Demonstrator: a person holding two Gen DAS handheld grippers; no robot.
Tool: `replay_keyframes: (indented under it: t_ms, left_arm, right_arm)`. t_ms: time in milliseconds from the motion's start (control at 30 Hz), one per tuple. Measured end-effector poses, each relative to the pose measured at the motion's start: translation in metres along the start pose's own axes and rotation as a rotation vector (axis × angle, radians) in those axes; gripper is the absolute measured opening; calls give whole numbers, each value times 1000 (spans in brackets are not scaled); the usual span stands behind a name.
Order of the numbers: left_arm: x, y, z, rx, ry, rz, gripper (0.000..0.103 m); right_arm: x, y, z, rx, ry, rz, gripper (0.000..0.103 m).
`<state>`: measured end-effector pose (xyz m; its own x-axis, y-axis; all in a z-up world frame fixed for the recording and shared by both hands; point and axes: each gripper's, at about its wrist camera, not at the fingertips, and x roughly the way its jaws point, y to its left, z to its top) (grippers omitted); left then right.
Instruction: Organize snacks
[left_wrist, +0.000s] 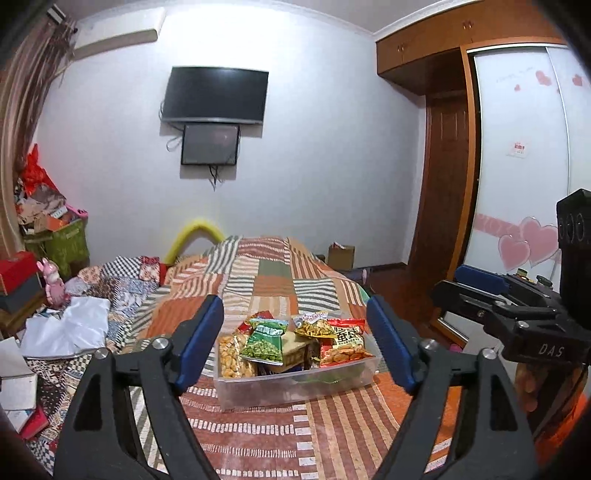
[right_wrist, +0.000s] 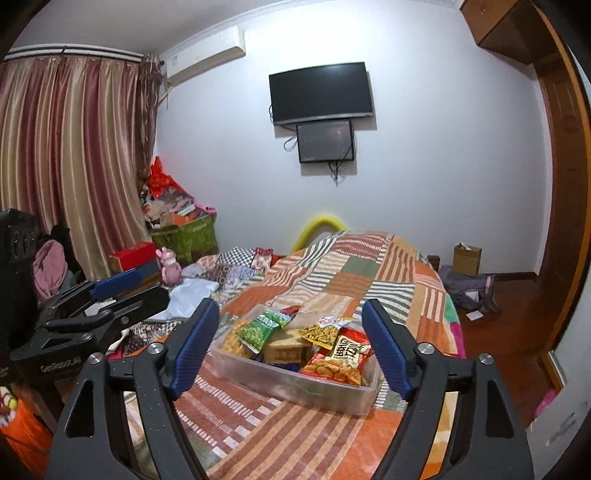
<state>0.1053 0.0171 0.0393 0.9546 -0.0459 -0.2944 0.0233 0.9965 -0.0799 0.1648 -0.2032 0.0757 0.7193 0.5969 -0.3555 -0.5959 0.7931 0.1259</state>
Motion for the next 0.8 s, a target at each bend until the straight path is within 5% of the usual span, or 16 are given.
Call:
replay_keyframes:
  t_ms: [133, 300, 500, 800]
  left_arm:
    - [-13, 1, -1, -12, -9, 13, 95]
    - [-25, 2, -6, -12, -17, 31, 100]
    - [-31, -2, -11, 2, -20, 42, 102]
    - [-30, -6, -16, 6, -15, 44, 103]
  right_arm:
    - [-10, 4, -2, -7, -16, -4, 84]
    - [-21, 8, -8, -9, -28, -10, 92]
    - [-29, 10, -15, -4, -42, -30, 102]
    - [-31, 7, -20, 10, -43, -33, 103]
